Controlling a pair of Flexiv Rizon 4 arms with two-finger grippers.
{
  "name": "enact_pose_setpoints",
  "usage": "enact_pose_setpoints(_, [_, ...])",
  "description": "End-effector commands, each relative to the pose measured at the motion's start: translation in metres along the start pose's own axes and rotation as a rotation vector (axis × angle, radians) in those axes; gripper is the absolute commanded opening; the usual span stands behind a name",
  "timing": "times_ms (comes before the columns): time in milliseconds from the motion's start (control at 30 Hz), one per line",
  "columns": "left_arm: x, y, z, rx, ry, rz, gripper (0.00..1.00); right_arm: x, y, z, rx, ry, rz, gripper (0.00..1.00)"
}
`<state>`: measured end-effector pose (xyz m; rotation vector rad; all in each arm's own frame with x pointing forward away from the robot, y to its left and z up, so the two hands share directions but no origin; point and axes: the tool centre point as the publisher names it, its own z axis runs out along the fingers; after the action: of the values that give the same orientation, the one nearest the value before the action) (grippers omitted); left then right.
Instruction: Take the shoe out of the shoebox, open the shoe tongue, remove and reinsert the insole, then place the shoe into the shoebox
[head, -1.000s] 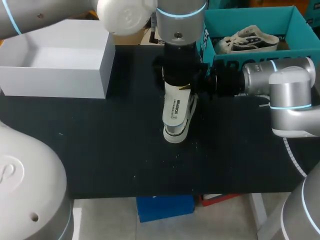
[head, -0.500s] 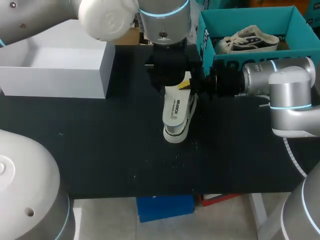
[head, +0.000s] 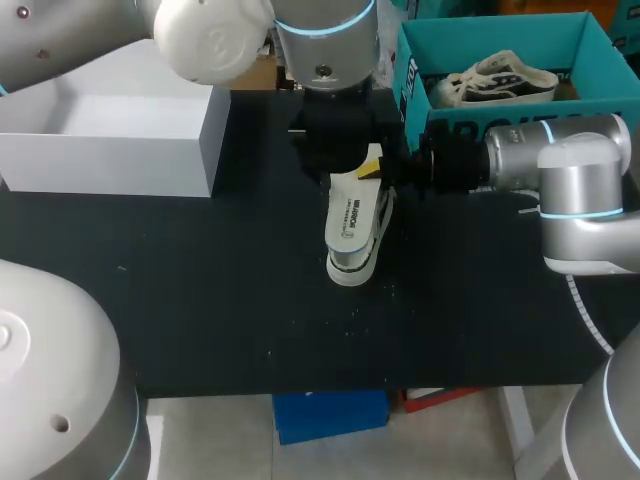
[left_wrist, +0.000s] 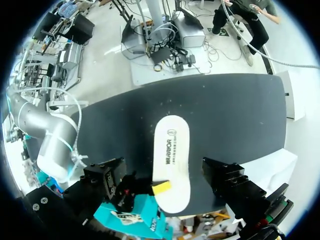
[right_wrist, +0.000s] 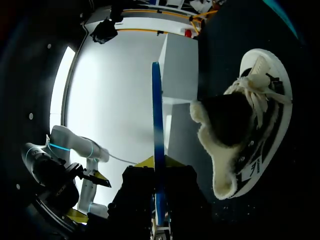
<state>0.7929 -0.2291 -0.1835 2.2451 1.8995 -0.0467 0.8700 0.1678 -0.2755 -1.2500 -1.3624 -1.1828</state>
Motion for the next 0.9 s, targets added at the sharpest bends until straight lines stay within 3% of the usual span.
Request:
enact_pose_setpoints(33, [0.0009,0.0001,0.0015,-0.002,-0.004,0.002,1.00,0.0002,0.0004,0.0011,-0.001,-0.002,0.001,0.00])
enact_pose_setpoints(733, [0.0009,0.0001,0.0015,-0.002,-0.004,0.002,1.00,0.0002,0.0004,0.0011,-0.001,-0.002,0.001,0.00])
enact_pose_setpoints(833, [0.0019,0.0021,0.0010,0.005,-0.073,-0.018,1.00,0.0002,0.0004,0.0011,-0.001,-0.002,0.001,0.00])
enact_pose_setpoints(900, [0.0068,0.0039,-0.0010,0.006,-0.177,-0.023,1.00,0.0002,0.0004,0.0011,-0.001,-0.002,0.001,0.00])
